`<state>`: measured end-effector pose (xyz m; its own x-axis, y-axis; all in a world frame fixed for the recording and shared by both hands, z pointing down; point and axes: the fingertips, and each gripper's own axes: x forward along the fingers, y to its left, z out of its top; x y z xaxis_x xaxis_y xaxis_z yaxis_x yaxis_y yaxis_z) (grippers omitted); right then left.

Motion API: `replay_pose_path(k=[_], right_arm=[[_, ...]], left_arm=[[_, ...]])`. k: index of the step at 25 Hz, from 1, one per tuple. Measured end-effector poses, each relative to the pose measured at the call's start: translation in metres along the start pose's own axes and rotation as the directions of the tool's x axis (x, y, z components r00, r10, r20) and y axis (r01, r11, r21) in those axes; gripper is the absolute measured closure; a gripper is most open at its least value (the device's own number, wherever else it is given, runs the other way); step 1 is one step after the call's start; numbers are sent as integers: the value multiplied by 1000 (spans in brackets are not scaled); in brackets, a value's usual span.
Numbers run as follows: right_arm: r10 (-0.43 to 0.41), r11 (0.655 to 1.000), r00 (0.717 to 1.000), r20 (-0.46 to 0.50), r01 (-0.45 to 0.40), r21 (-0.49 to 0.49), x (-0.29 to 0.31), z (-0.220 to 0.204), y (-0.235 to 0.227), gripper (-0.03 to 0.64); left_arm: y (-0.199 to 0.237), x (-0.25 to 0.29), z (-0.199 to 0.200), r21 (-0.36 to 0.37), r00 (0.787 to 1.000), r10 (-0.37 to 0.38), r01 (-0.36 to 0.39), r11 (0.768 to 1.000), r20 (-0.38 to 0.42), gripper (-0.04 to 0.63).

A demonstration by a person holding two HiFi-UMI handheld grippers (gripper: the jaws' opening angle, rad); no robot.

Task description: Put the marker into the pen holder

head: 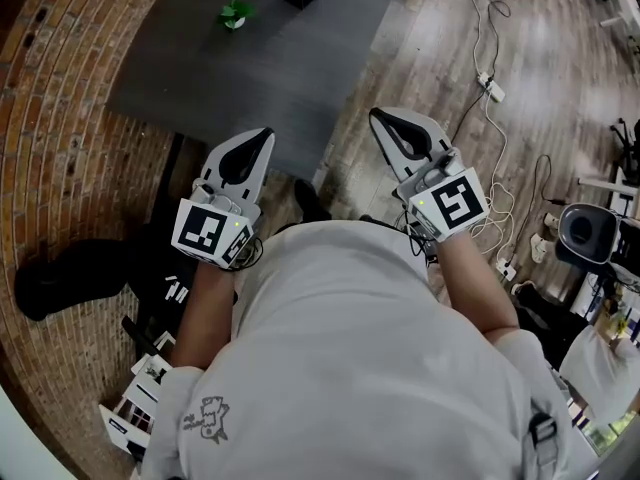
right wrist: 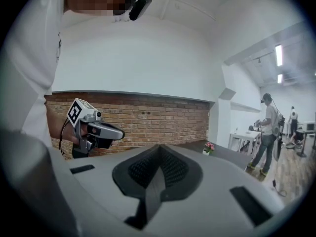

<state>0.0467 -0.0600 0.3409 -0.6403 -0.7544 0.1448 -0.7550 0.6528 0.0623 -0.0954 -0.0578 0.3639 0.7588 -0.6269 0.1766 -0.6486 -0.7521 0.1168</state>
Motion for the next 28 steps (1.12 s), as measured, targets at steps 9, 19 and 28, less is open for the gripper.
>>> replay_pose_path(k=[9, 19, 28], right_arm=[[90, 995, 995, 46, -88, -39, -88, 0, 10, 611], [138, 990, 987, 88, -136, -29, -199, -15, 23, 611], [157, 988, 980, 121, -154, -33, -247, -10, 40, 612]], left_arm=[[-96, 6, 1, 15, 999, 44, -44, 999, 17, 584], [-223, 12, 2, 38, 997, 55, -57, 998, 62, 584], [-277, -10, 3, 37, 994, 76, -79, 996, 81, 584]])
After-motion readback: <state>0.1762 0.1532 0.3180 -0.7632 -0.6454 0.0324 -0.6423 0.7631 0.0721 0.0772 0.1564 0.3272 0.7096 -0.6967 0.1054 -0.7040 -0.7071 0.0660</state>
